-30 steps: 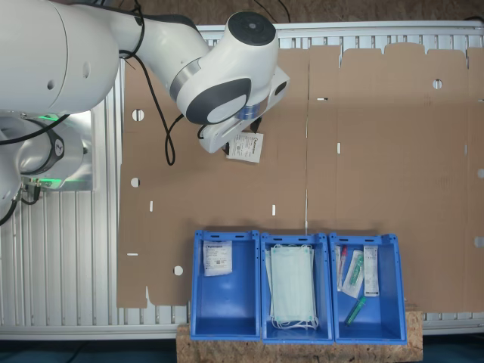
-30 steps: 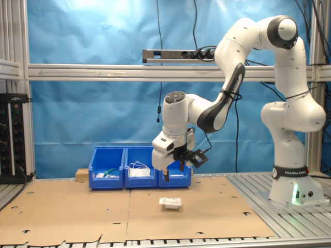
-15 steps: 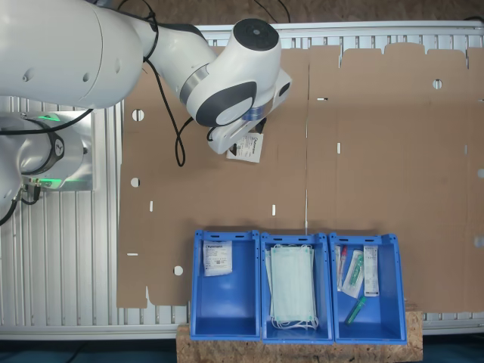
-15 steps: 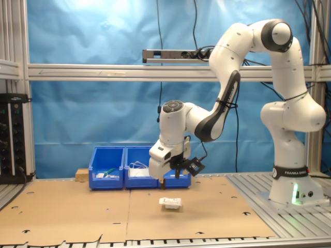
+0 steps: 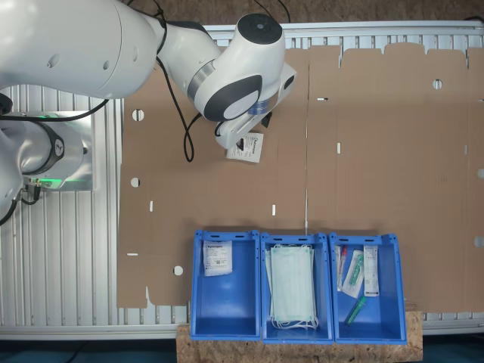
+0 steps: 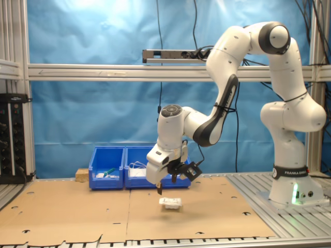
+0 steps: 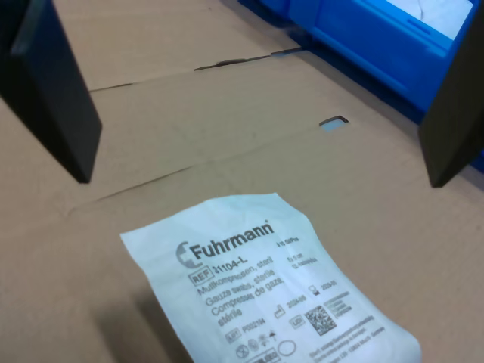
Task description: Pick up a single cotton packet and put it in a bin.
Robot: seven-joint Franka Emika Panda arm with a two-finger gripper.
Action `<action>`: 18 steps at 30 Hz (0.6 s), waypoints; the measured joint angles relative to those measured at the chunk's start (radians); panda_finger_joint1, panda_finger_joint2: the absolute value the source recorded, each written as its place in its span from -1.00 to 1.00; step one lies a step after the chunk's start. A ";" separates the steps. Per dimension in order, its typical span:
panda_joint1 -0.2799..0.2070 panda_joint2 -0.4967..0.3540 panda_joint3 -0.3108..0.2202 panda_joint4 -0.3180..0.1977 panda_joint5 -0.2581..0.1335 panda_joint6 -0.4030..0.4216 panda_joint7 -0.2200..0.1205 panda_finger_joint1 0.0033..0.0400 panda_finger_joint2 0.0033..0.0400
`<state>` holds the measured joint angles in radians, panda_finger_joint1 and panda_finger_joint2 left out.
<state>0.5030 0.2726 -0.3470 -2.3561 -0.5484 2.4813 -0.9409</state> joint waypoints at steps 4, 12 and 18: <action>0.002 0.007 0.000 0.000 0.000 0.005 0.000 1.00 1.00; 0.009 0.008 0.000 0.000 0.000 0.011 0.000 1.00 1.00; 0.009 0.008 0.000 0.000 0.000 0.013 0.000 1.00 1.00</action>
<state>0.5124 0.2808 -0.3470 -2.3559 -0.5485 2.4941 -0.9412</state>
